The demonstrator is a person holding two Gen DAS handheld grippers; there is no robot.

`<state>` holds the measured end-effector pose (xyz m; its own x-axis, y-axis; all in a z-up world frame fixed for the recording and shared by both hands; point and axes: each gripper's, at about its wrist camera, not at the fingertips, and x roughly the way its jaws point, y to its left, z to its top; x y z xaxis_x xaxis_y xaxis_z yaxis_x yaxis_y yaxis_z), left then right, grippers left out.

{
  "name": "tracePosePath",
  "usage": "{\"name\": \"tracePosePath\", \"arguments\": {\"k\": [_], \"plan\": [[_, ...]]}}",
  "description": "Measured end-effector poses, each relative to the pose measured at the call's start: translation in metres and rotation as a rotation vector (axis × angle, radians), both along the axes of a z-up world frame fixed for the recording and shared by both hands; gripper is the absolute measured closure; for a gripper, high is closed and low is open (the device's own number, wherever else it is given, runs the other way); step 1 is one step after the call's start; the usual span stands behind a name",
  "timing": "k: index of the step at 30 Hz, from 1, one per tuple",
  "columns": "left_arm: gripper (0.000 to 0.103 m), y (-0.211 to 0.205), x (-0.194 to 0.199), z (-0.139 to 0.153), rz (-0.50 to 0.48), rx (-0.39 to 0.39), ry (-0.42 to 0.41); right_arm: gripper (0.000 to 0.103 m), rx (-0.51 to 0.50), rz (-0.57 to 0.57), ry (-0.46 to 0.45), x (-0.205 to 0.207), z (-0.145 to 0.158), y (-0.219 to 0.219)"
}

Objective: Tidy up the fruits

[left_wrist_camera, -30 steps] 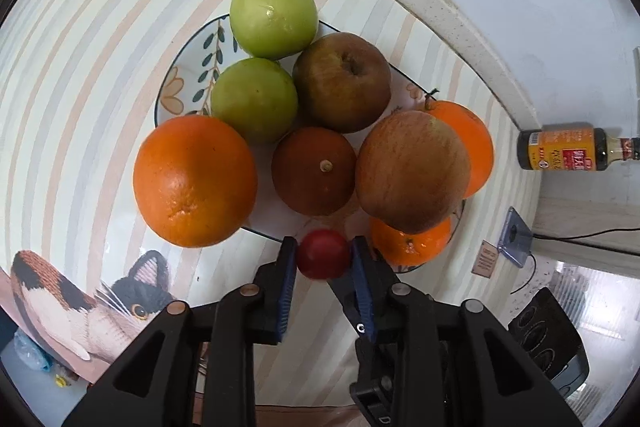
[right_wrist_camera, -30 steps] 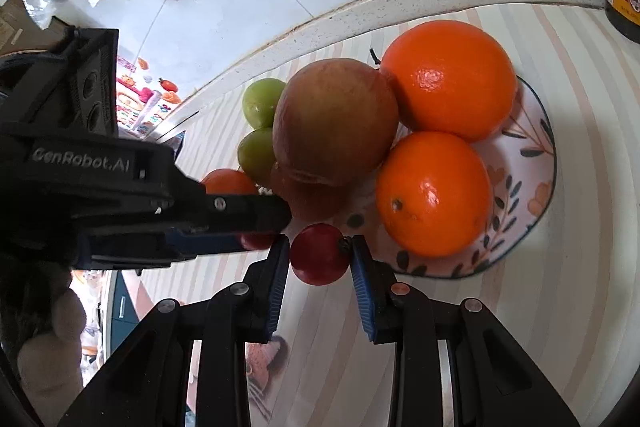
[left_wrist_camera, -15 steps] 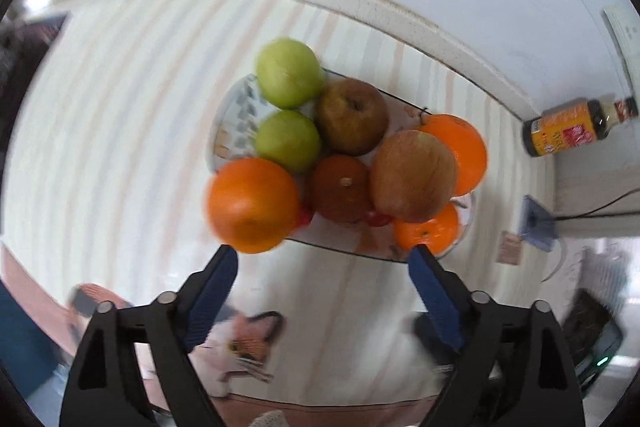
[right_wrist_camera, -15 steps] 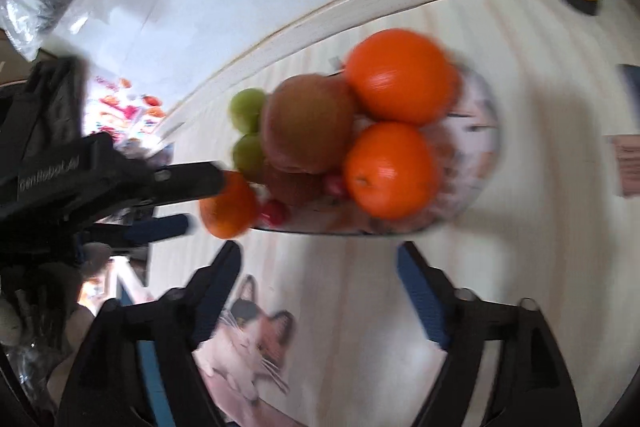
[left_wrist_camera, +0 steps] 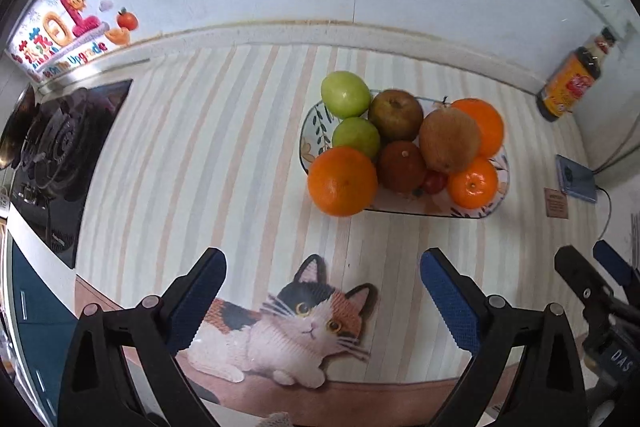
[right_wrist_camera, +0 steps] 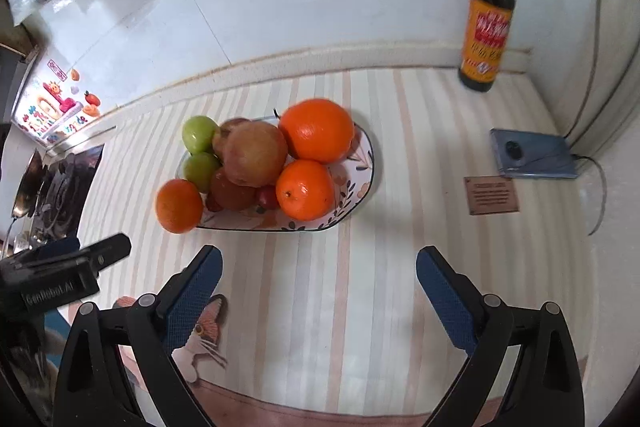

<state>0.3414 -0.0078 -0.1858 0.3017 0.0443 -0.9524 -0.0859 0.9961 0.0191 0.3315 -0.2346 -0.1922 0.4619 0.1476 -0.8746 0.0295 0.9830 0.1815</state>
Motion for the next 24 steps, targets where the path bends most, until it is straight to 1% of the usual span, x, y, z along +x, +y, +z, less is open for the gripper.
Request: {"name": "tracePosePath", "arguments": {"k": [3,7,11,15,18,20,23,24], "plan": [[0.003,0.001,-0.020,0.023,-0.025,-0.001,-0.043,0.003,-0.012,-0.034,-0.030,-0.018,0.024,0.008],[0.003,0.004,-0.059,0.065,-0.068,0.022,-0.135,0.003,-0.031,-0.061,-0.086,-0.055,0.064,0.017],[0.003,0.006,-0.101,0.106,-0.105,0.023,-0.220,0.003,-0.055,-0.082,-0.151,-0.109,0.108,0.027],[0.003,0.008,-0.142,0.141,-0.127,0.034,-0.288,0.003,-0.080,-0.091,-0.205,-0.160,0.145,0.035],[0.003,0.008,-0.167,0.158,-0.133,0.038,-0.318,0.003,-0.080,-0.094,-0.235,-0.196,0.169,0.037],[0.003,0.009,-0.184,0.169,-0.132,0.027,-0.345,0.003,-0.088,-0.094,-0.258,-0.219,0.183,0.038],[0.003,0.009,-0.204,0.181,-0.127,-0.001,-0.374,0.003,-0.096,-0.097,-0.279,-0.245,0.197,0.037],[0.003,0.009,-0.209,0.184,-0.127,0.002,-0.383,0.003,-0.092,-0.097,-0.286,-0.255,0.202,0.036]]}}
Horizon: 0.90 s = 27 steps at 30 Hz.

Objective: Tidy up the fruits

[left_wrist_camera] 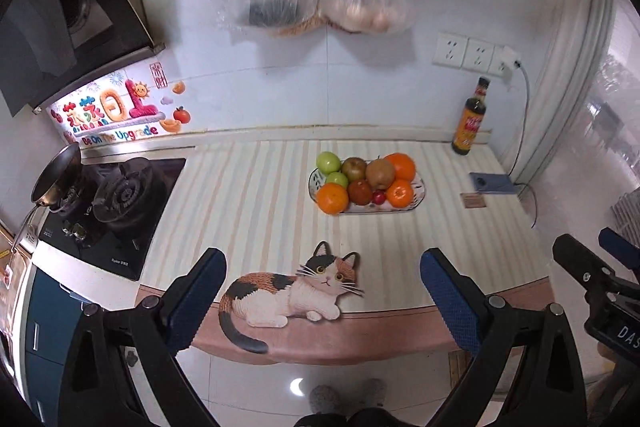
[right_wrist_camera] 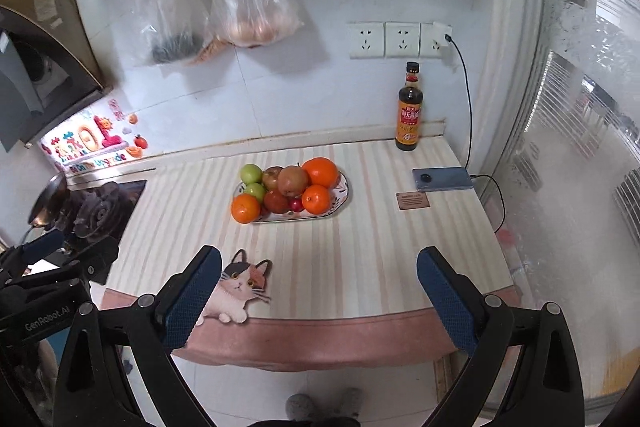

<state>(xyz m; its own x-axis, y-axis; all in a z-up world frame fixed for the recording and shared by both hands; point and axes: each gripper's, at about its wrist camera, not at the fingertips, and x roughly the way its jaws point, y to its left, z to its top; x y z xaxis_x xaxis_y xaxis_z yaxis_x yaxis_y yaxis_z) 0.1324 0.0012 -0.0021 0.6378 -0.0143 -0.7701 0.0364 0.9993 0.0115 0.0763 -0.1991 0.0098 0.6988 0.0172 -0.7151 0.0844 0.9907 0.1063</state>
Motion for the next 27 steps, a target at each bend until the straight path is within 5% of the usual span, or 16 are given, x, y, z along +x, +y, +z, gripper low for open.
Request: {"name": "tracePosePath", "arguments": {"k": [14,27], "plan": [[0.003,-0.010,-0.037,0.018,0.013,-0.034,-0.038,0.003,-0.004,0.030,-0.049,-0.047,0.033,-0.003],[0.000,-0.012,0.000,0.005,0.073,-0.013,-0.037,0.000,-0.005,0.028,-0.038,-0.002,0.012,-0.015]]}}
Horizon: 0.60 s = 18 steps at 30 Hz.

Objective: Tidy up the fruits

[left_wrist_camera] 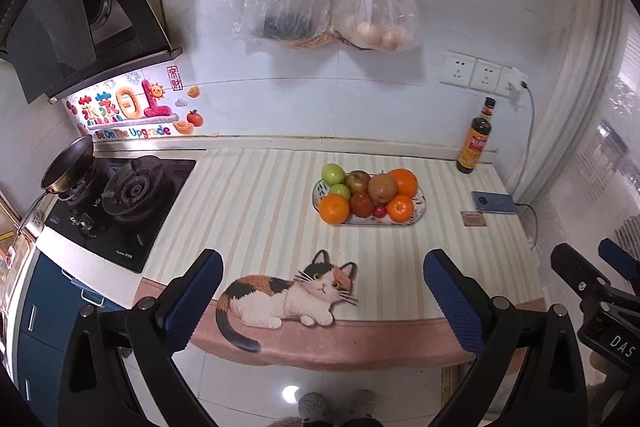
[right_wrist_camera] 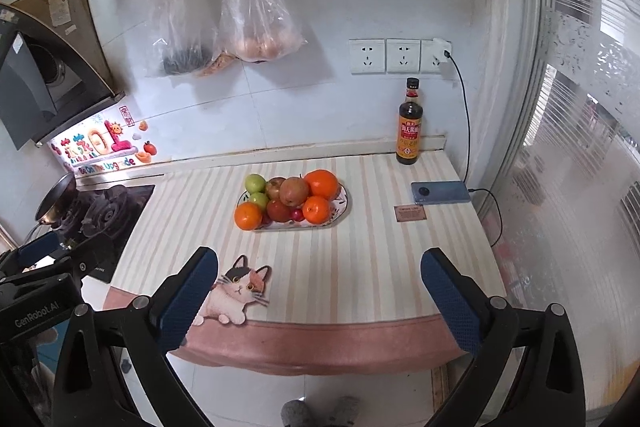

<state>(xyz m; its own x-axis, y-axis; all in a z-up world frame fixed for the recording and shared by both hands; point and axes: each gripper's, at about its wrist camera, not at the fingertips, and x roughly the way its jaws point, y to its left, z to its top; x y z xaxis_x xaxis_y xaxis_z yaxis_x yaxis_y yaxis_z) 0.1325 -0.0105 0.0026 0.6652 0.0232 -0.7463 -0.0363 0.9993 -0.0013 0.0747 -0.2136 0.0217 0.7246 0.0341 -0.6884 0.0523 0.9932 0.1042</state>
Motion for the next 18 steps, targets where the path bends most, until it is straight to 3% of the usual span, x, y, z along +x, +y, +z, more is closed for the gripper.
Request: {"name": "tracePosePath", "arguments": {"k": [18], "plan": [[0.000,-0.005,0.071,-0.047,0.027,0.057,0.104,0.000,-0.017,0.002,0.081,0.098,-0.043,-0.001]]}}
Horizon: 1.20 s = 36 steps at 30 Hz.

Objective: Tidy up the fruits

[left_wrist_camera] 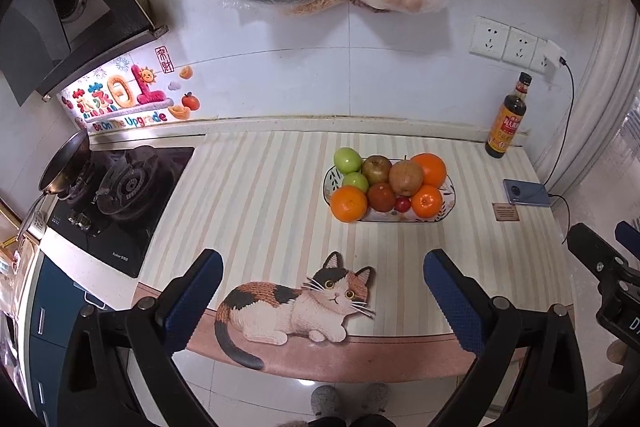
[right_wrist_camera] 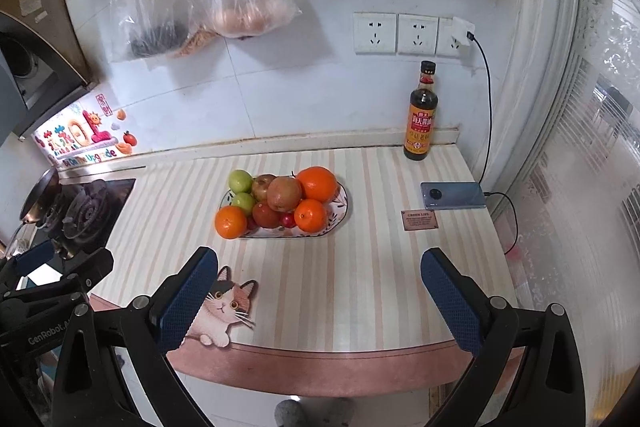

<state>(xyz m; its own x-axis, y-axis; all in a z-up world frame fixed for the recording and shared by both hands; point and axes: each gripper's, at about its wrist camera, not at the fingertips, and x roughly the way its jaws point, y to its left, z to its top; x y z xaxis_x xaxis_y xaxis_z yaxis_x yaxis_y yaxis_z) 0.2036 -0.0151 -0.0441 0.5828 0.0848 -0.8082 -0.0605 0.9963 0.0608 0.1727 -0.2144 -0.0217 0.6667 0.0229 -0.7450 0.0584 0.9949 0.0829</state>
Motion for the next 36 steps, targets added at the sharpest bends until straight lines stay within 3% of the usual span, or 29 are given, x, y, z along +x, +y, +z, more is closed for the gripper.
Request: {"name": "tracePosePath", "arguments": {"k": [36], "plan": [[0.000,-0.002,0.005,0.002,0.004,-0.012,-0.003,0.000,-0.006,0.014,0.042,0.014,-0.014,0.005]]}}
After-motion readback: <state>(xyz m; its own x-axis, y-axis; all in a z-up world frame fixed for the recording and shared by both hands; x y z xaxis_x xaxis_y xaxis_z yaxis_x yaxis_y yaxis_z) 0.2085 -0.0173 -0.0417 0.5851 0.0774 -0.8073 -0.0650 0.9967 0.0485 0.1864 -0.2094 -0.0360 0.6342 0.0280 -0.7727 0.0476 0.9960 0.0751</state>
